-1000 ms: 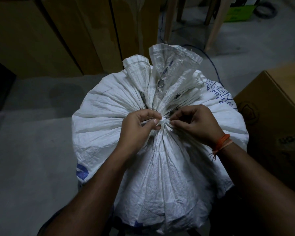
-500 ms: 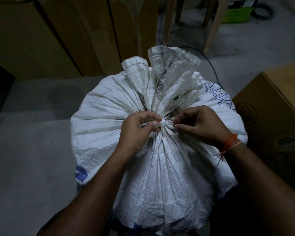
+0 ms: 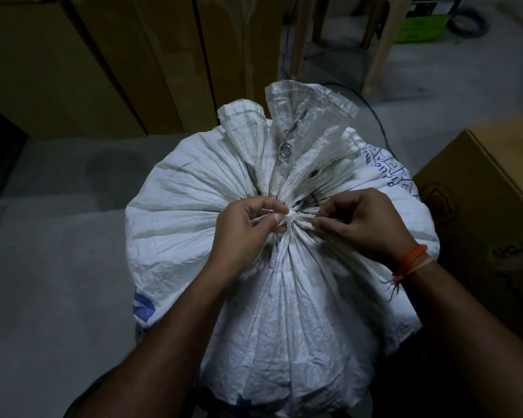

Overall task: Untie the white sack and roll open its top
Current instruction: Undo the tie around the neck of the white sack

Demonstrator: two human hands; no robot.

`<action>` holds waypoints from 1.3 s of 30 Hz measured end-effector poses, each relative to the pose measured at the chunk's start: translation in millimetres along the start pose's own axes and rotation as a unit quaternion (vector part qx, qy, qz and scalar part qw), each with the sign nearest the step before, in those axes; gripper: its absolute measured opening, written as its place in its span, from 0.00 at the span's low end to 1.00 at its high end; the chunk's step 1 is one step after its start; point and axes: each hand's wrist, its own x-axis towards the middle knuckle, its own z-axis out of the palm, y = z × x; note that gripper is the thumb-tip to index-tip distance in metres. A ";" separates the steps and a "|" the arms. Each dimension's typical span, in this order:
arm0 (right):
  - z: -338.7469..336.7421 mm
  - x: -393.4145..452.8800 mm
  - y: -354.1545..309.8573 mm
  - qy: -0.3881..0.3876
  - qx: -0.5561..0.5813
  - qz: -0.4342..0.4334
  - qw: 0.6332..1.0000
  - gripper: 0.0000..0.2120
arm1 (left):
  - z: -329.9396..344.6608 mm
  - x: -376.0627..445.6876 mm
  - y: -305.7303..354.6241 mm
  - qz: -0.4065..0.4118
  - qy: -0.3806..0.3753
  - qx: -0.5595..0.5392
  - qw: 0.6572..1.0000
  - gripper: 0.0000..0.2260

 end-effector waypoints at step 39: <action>22.3 1.1 -7.5 -0.063 0.298 0.068 0.950 0.23 | -18.6 -9.3 2.9 -0.040 0.012 -0.073 0.996 0.05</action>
